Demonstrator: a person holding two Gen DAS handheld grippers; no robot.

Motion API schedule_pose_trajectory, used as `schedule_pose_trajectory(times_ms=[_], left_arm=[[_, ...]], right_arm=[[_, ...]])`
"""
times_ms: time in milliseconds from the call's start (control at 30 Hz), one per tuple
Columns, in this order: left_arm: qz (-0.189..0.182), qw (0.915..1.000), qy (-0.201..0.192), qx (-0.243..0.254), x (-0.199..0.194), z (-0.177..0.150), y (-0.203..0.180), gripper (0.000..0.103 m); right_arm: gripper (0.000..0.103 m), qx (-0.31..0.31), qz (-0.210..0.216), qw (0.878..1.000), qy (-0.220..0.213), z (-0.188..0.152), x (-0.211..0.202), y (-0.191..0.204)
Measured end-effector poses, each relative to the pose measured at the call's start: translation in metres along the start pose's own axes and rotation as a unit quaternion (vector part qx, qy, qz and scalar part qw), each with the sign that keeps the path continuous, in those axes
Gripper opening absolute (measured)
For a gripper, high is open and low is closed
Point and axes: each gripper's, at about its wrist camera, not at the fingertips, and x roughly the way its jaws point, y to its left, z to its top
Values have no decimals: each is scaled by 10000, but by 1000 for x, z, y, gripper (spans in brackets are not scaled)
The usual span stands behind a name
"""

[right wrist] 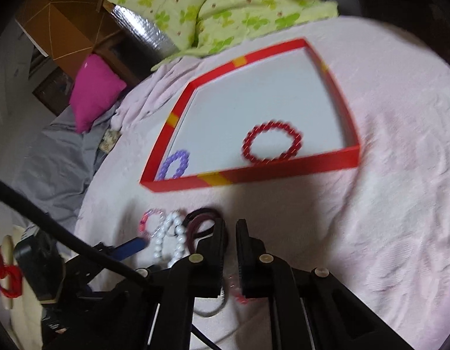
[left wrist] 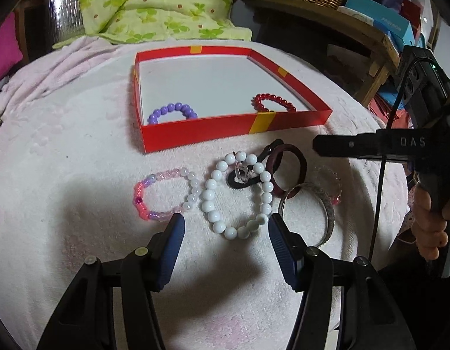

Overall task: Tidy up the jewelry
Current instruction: 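Move both grippers back to the remaining bracelets on the towel, then grasp the white pearl bracelet with the left gripper while the right grasps the maroon bangle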

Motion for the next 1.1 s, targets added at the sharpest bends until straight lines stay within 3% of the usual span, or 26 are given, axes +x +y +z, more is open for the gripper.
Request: schedule_pose_trajectory(times_ms=[67,200,267,300,333,367,433,567,800,1100], left_arm=[[-97,9999,52,-54,3,0,1,61],[-231,9996,100,-124,7,0,0,61],[-273,9994,93,-189,8,2,1,56],[-281,9994,88,-199,9,2,2,48],[-278,9994,79,-206,9,3,2,45],[-270,9994,65,-222,9,4,3,40],[-287,9993,34,-257,10,4,4,29],[-292,9992,2,-288,10,5,6,10],[-231,9985,-299,-391,-6,8,11,9],[-711,9927,-878,-426,-33,18,17,9]], right_arm=[[18,-109,-59,9998,124,-1,7,5],[56,-291,-149,9993,178,-4,15,10],[57,-353,-212,9991,112,-4,19,11],[51,-424,-252,9987,111,-4,22,12],[30,-494,-291,9983,116,-3,25,13],[19,-531,-349,9979,130,-3,27,13],[10,-570,-490,9970,157,-3,32,13],[9,-475,-490,9976,-70,0,22,9],[8,-69,-457,9979,-450,6,-1,-11],[8,88,-417,9969,-655,11,-12,-19]])
